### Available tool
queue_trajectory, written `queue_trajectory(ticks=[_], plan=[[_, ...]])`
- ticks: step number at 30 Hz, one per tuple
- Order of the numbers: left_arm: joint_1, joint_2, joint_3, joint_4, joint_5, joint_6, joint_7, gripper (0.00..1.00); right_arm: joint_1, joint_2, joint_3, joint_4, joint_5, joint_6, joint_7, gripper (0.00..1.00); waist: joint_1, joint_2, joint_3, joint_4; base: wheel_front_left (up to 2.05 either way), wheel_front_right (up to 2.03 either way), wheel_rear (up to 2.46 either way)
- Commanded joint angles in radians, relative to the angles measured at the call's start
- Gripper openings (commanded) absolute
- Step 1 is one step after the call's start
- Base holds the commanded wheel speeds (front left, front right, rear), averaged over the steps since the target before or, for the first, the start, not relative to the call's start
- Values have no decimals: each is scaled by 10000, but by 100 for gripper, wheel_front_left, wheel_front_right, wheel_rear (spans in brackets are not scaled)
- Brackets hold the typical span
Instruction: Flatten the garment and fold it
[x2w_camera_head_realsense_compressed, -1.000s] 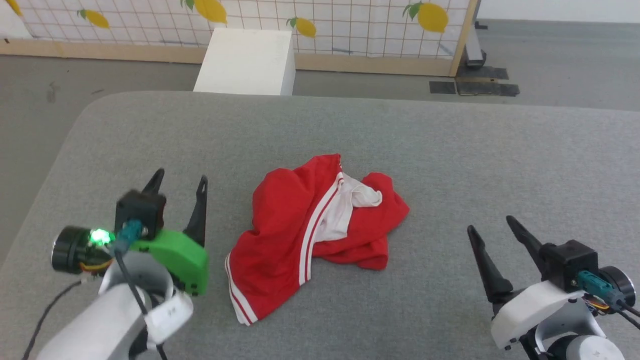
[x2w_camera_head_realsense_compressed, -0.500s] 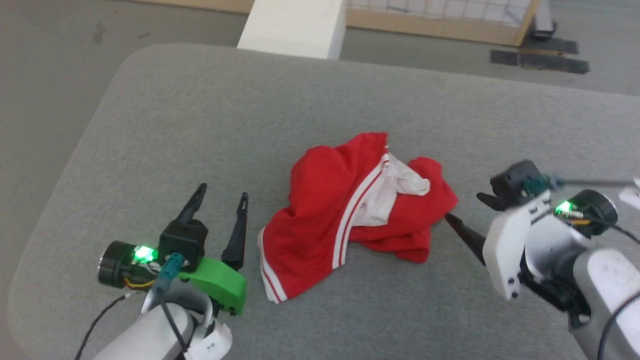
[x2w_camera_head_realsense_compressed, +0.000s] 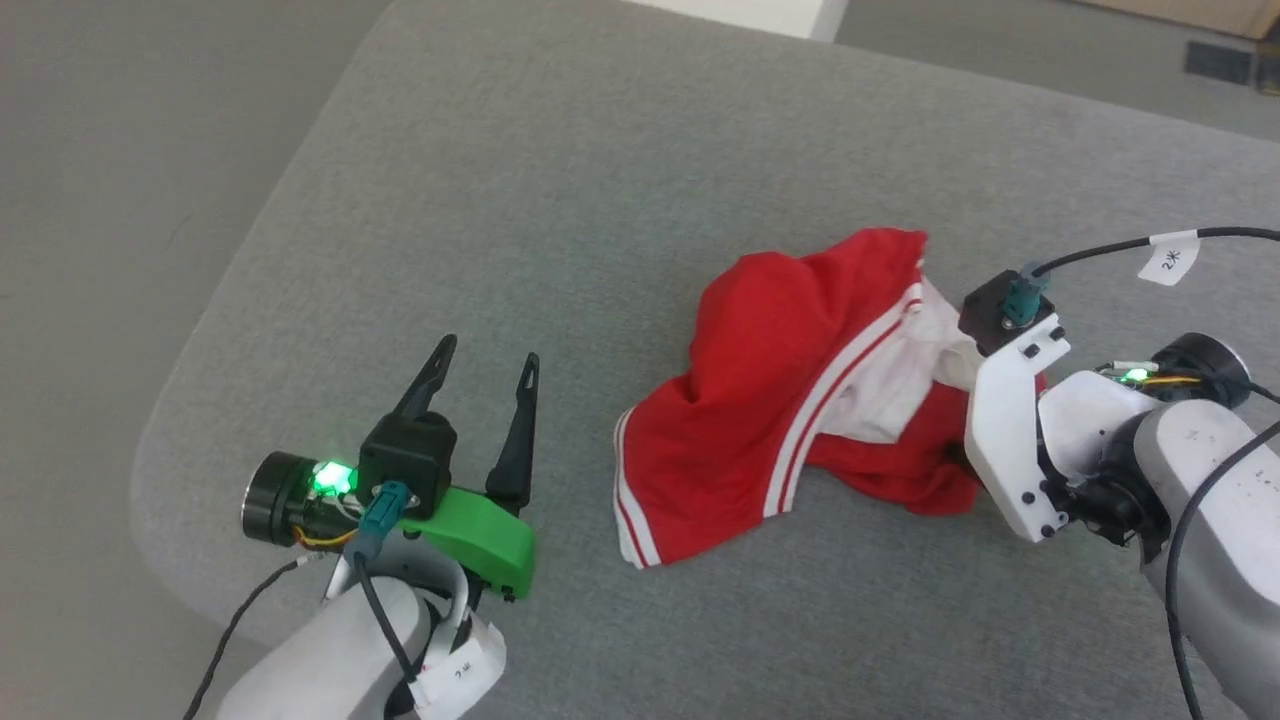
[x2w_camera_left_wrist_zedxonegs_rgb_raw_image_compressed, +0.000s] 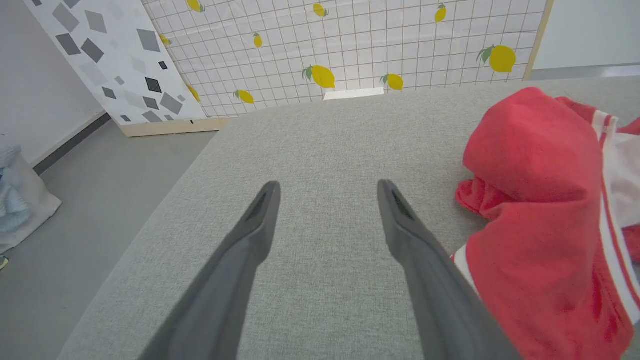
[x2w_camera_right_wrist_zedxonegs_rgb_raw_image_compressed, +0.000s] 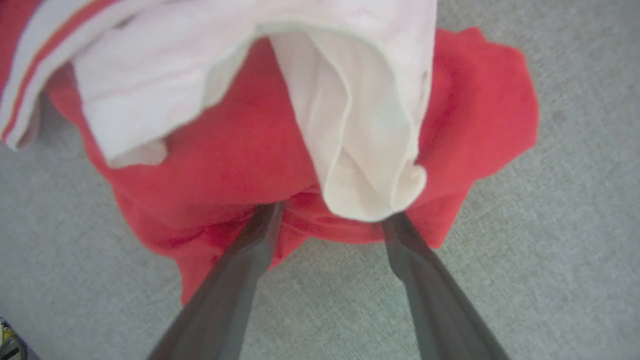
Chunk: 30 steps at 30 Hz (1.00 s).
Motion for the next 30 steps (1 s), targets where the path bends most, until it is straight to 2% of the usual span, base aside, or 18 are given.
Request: queue_trajectory(ticks=[1,2,3,4,12,16,22,27,30], plan=[[-154,-114,3,72,152,-50,-101,100,-75,-95,254,150,-7,-13,67,100,0,0,406,448,0,0,0],[-160,-138,3,101,147,-50,-112,100,-52,-155,400,199,-24,-13,74,100,0,0,418,469,0,0,0],[-165,-163,1,136,141,-55,-125,100,-11,-218,541,247,-12,-13,76,45,0,0,422,488,0,0,0],[-165,-179,2,165,135,-57,-135,100,30,-255,625,269,22,-13,66,0,0,0,416,492,0,0,0],[-91,-171,12,379,-16,-108,-104,100,173,-774,890,-86,377,-13,-776,0,0,0,-129,30,0,0,0],[-58,-85,6,403,-104,-147,11,100,246,-1491,885,-676,557,-13,-1380,0,0,0,-564,-376,0,0,0],[66,103,54,294,-262,-136,181,100,693,-3029,623,-1336,543,-13,-2177,0,0,0,-1009,-1010,0,0,0],[127,187,71,119,-353,-84,313,100,1438,-4035,105,-1098,331,-13,-2785,0,0,0,-1067,-1403,0,0,0],[113,185,59,21,-392,-71,393,100,1925,-4188,-276,-602,217,-13,-2995,0,0,0,-1011,-1516,0,0,0]])
